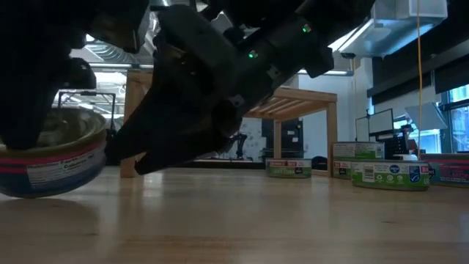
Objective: Stack canned seafood by type on shelf
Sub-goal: Put the blue tuna can on the shelf aligned with the other blue tuna can
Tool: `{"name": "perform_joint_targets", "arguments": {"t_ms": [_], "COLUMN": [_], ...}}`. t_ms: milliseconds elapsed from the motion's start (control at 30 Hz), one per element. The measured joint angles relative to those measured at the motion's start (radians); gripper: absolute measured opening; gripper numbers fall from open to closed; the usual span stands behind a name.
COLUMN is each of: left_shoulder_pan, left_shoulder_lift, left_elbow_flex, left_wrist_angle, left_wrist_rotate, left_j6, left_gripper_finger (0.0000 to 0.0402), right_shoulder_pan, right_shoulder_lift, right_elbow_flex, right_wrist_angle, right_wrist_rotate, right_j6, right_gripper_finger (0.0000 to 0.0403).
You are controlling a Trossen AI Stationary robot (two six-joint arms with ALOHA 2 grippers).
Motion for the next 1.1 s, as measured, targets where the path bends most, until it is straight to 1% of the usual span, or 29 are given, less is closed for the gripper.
{"name": "perform_joint_targets", "arguments": {"t_ms": [100,233,333,600,867,1100], "left_shoulder_pan": [-0.009,-0.012,-0.012,-0.022,-0.026,-0.026], "left_shoulder_lift": [0.018,0.023,0.023,0.023,0.027,0.048], "left_elbow_flex": [-0.002,-0.002,-0.002,-0.002,-0.002,-0.001], "left_wrist_angle": [-0.004,-0.006,-0.006,-0.010,-0.030,-0.029], "left_wrist_rotate": [0.001,-0.002,-0.002,-0.003,-0.042,-0.049], "left_j6": [0.001,0.005,0.006,0.018,0.026,0.041], "left_gripper_finger": [0.0000,0.0000,0.0000,0.0000,0.0000,0.0000], "right_shoulder_pan": [-0.008,-0.014,-0.018,-0.036,-0.035,-0.035], "right_shoulder_lift": [0.000,0.000,0.000,0.000,0.000,0.000], "right_elbow_flex": [0.000,0.000,0.000,0.000,0.000,0.000], "right_wrist_angle": [-0.002,-0.009,-0.022,-0.042,-0.040,-0.048], "right_wrist_rotate": [0.000,-0.018,-0.035,-0.052,-0.053,-0.053], "right_j6": [0.039,0.040,0.010,-0.177,-0.184,-0.184], "right_gripper_finger": [0.0289,0.0289,0.0289,0.0289,0.0289,0.0289]}}
